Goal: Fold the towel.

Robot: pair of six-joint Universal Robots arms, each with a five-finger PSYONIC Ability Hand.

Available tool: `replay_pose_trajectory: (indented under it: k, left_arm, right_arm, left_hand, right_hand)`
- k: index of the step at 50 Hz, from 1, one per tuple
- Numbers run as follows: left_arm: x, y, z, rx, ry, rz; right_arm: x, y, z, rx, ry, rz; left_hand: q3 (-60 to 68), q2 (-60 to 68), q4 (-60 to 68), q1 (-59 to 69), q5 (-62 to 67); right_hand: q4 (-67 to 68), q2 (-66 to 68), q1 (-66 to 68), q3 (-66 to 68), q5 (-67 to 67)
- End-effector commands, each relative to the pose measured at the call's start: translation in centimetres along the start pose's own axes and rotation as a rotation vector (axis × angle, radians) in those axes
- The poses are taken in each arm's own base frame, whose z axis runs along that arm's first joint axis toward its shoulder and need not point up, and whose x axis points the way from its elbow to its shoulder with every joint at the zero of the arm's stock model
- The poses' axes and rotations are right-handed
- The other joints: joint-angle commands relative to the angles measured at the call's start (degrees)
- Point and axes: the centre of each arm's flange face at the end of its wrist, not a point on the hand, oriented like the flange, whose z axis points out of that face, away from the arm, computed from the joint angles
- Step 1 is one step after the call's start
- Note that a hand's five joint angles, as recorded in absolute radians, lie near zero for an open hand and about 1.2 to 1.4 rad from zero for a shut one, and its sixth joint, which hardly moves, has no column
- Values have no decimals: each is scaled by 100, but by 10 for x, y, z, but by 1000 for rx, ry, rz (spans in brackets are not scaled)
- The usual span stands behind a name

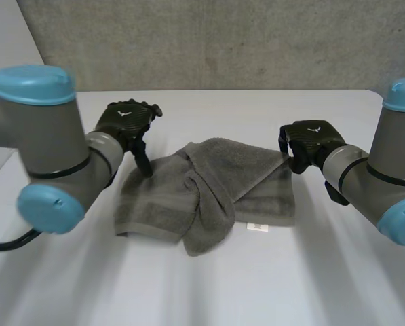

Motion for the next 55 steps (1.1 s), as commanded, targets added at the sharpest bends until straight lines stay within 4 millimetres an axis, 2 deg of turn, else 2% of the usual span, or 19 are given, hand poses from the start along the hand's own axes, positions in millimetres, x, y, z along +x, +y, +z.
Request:
replay_pose_trajectory:
  k: [1, 2, 4, 5, 7, 11, 15, 30, 32, 33, 34, 35, 37, 39, 41, 45, 48, 51, 55]
  left_arm:
    - [20, 15, -57, -62, 65, 11]
    - [20, 15, -58, -62, 66, 11]
    - [45, 29, -77, -86, 141, 38]
    - [45, 29, -77, -87, 141, 38]
    - [64, 44, -90, -108, 197, 61]
    - [74, 55, -91, -103, 221, 72]
    - [83, 70, -76, -89, 220, 79]
    - [93, 88, -30, -80, 194, 79]
    - [93, 92, -26, -87, 176, 88]
    - [93, 92, -26, -87, 176, 88]
    - [92, 94, -25, -90, 169, 100]
    - [92, 94, -25, -90, 169, 100]
    - [90, 94, -23, -80, 155, 144]
    - [87, 93, -22, -75, 138, 164]
    - [84, 91, -21, -67, 122, 182]
    - [46, 67, -22, -37, 17, 163]
    - [28, 53, -30, -5, -25, 147]
    - [19, 48, -32, 5, -49, 140]
    - [-15, 38, -28, 26, -111, 114]
  right_arm:
    - [2, 9, 6, -19, 23, 1]
    - [2, 9, 6, -19, 23, 1]
    - [1, 13, 7, -29, 19, 2]
    - [1, 13, 7, -29, 19, 2]
    - [0, 17, 8, -41, 17, 3]
    - [-1, 18, 9, -45, 13, 4]
    - [-1, 19, 9, -47, 10, 4]
    - [-1, 25, 8, -64, 6, 8]
    - [0, 24, 9, -59, 9, 8]
    - [0, 24, 9, -59, 9, 8]
    - [1, 24, 9, -60, 11, 9]
    - [1, 24, 9, -60, 12, 9]
    - [7, 26, 12, -65, 25, 14]
    - [9, 28, 13, -70, 30, 17]
    - [11, 29, 13, -73, 32, 19]
    - [17, 29, 14, -72, 47, 24]
    - [25, 26, 15, -63, 63, 31]
    - [27, 24, 14, -57, 66, 31]
    - [25, 25, 12, -61, 48, 33]
  left_hand:
    - [403, 373, 341, 325, -492]
    - [405, 375, 343, 327, -490]
    - [774, 744, 712, 696, -121]
    - [775, 745, 713, 697, -120]
    - [759, 729, 697, 680, -136]
    - [725, 695, 663, 646, -170]
    - [708, 678, 646, 630, -187]
    - [994, 964, 932, 916, 99]
    - [2398, 2369, 2336, 2320, 1503]
    - [2407, 2377, 2345, 2329, 1512]
    - [3456, 3426, 3394, 3378, 2561]
    - [3467, 3437, 3405, 3388, 2571]
    - [5929, 5899, 5867, 5851, 5034]
    - [6370, 6340, 6308, 6292, 5475]
    - [6374, 6345, 6313, 6296, 5479]
    - [6374, 6345, 6313, 6296, 5479]
    - [6374, 6345, 6313, 6296, 5479]
    - [6374, 6345, 6313, 6296, 5479]
    - [6374, 6345, 6313, 6296, 5479]
  right_hand:
    - [335, 384, 341, 383, 281]
    - [335, 384, 341, 383, 281]
    - [335, 384, 341, 383, 281]
    - [335, 384, 341, 383, 281]
    - [335, 384, 341, 383, 281]
    - [335, 384, 341, 383, 281]
    - [335, 384, 341, 383, 281]
    - [335, 384, 341, 383, 281]
    - [335, 384, 341, 383, 281]
    - [335, 384, 341, 383, 281]
    - [335, 384, 341, 383, 281]
    - [335, 384, 341, 383, 281]
    - [335, 384, 341, 383, 281]
    - [335, 384, 341, 383, 281]
    - [335, 384, 341, 383, 281]
    - [335, 384, 341, 383, 281]
    - [335, 384, 341, 383, 281]
    - [335, 384, 341, 383, 281]
    - [335, 384, 341, 383, 281]
